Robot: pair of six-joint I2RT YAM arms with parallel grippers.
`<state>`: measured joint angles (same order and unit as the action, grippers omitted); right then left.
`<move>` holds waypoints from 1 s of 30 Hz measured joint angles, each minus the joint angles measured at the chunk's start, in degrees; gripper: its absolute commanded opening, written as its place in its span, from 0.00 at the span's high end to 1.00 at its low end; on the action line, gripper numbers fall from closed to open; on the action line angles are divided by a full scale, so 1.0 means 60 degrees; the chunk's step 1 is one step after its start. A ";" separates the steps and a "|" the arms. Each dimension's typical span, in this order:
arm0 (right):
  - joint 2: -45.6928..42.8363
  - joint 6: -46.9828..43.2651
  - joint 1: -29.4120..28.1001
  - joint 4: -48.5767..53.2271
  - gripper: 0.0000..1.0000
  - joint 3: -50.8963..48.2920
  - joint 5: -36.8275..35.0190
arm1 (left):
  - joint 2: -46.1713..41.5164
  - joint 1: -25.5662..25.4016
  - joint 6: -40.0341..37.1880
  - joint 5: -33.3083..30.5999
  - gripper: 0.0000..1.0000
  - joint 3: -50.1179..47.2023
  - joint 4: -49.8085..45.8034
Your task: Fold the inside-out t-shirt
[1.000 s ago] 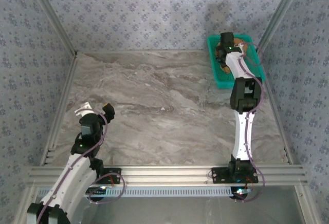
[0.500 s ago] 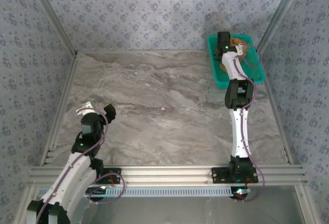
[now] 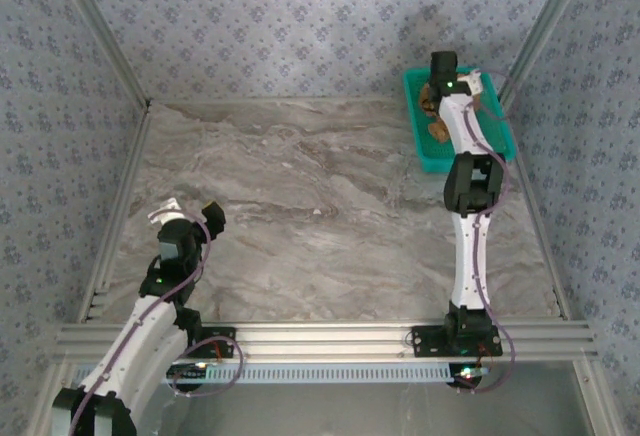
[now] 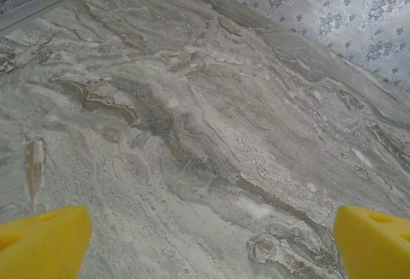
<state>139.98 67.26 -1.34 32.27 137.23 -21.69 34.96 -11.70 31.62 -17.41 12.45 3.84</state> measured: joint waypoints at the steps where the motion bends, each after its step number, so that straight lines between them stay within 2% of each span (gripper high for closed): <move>1: -0.0597 -0.0255 -0.0015 -0.0051 1.00 -0.0280 0.0004 | 0.0015 0.0004 0.0004 0.0000 0.03 0.0007 0.0000; 6: -0.3963 -0.0499 -0.0025 -0.0725 1.00 -0.2215 0.0601 | 0.0015 0.0004 0.0018 0.0004 0.04 0.0007 0.0000; 10: -0.5734 -0.0095 -0.0004 -0.1719 1.00 -0.3847 0.1450 | 0.0015 0.0004 0.0036 0.0004 0.04 0.0007 0.0000; 14: -0.6105 0.0055 -0.0095 -0.2149 1.00 -0.5162 0.1865 | 0.0015 0.0004 0.0040 0.0000 0.04 0.0007 0.0004; 19: -0.6357 -0.0674 -0.0882 -0.2146 1.00 -0.6608 0.1450 | 0.0040 0.0000 0.0040 0.0004 0.04 0.0007 0.0007; 24: -0.7308 -0.1923 -0.1570 -0.2135 1.00 -0.6681 0.1246 | 0.0240 0.0004 -0.0015 0.0098 0.11 0.0007 0.0047; 28: -0.7577 -0.3493 -0.1814 -0.1555 1.00 -0.4932 0.1515 | 0.0656 0.0000 -0.0186 0.0470 0.09 0.0168 -0.0029; 30: -0.7705 -0.4357 -0.2091 -0.1443 1.00 -0.4167 0.1727 | 0.0867 0.0004 -0.0186 0.0714 0.12 0.0568 -0.0415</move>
<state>93.76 41.12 -13.89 23.62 112.22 -11.33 40.16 -11.68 30.50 -13.13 15.86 1.34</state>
